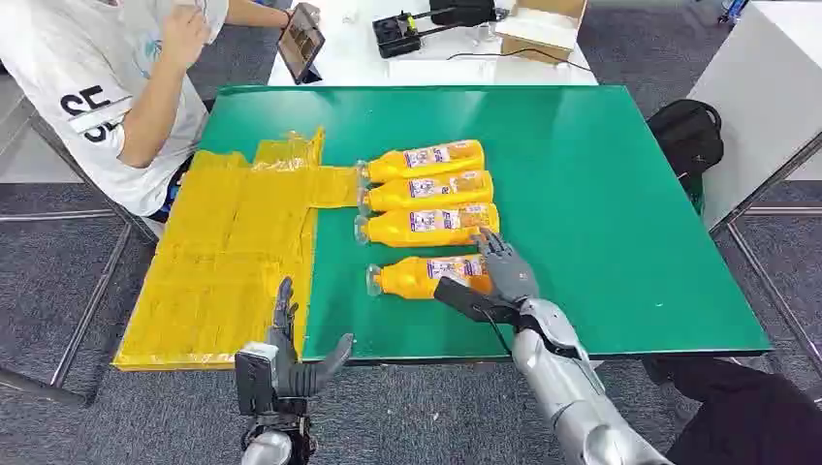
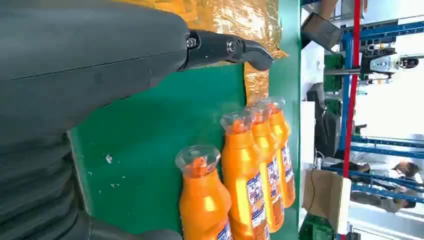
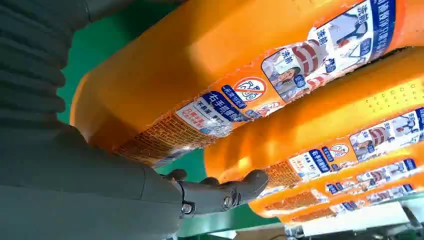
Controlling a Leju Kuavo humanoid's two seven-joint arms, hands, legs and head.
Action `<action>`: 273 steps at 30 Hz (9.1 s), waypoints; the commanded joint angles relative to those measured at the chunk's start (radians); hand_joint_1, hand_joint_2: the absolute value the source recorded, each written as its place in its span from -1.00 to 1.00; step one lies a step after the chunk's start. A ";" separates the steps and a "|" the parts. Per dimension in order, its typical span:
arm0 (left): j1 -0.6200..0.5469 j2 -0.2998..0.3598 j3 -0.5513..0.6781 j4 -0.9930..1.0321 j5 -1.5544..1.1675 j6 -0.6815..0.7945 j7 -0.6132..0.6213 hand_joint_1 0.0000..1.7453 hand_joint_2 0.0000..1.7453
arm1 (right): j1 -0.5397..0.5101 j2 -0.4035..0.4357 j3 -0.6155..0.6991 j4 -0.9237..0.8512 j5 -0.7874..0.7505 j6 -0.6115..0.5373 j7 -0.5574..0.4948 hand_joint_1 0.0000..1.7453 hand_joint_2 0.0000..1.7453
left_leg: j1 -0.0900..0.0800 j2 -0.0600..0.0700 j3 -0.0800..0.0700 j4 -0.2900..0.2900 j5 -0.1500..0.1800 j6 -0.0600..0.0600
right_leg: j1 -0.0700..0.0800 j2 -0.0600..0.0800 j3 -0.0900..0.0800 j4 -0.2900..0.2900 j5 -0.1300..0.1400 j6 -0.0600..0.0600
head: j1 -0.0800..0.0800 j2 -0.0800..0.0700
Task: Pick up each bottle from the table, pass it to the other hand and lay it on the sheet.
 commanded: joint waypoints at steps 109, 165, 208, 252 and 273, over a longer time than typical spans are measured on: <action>-0.085 -0.029 -0.074 -0.013 0.226 -0.246 0.033 -1.00 1.00 | 0.448 0.225 0.141 -0.519 -0.491 -0.418 -0.569 1.00 1.00 | 0.000 -0.003 0.000 -0.001 -0.001 0.001 | 0.001 -0.001 0.003 -0.002 -0.001 0.000 | 0.000 0.000; -0.097 -0.029 -0.096 0.038 0.275 -0.274 0.033 -1.00 1.00 | 0.330 0.280 0.159 -0.069 -0.466 -0.462 -0.569 1.00 1.00 | 0.000 -0.001 -0.002 -0.001 -0.001 0.001 | 0.000 0.000 0.000 -0.001 0.000 0.000 | 0.000 0.000; -0.169 -0.029 -0.070 0.115 0.375 -0.305 0.027 -1.00 1.00 | 0.329 0.271 0.373 -0.066 -0.454 -0.509 -0.569 1.00 1.00 | 0.000 -0.002 0.003 0.000 -0.003 0.002 | 0.001 -0.002 0.005 -0.001 -0.003 -0.002 | 0.001 0.000; -0.165 -0.029 -0.125 -0.031 0.226 -0.362 0.004 1.00 1.00 | 0.199 0.280 0.485 0.078 -0.665 -0.440 -0.569 -0.92 1.00 | 0.000 -0.003 0.001 0.000 -0.002 0.002 | 0.001 -0.002 0.003 0.000 -0.002 -0.001 | 0.000 0.000; -0.482 0.076 0.218 0.097 -0.070 0.174 0.004 1.00 1.00 | 0.236 0.275 0.266 -0.255 -0.686 -0.179 -0.569 -1.00 -1.00 | 0.000 -0.002 0.002 -0.001 0.001 0.002 | 0.000 -0.001 0.004 -0.001 0.000 -0.002 | 0.001 0.000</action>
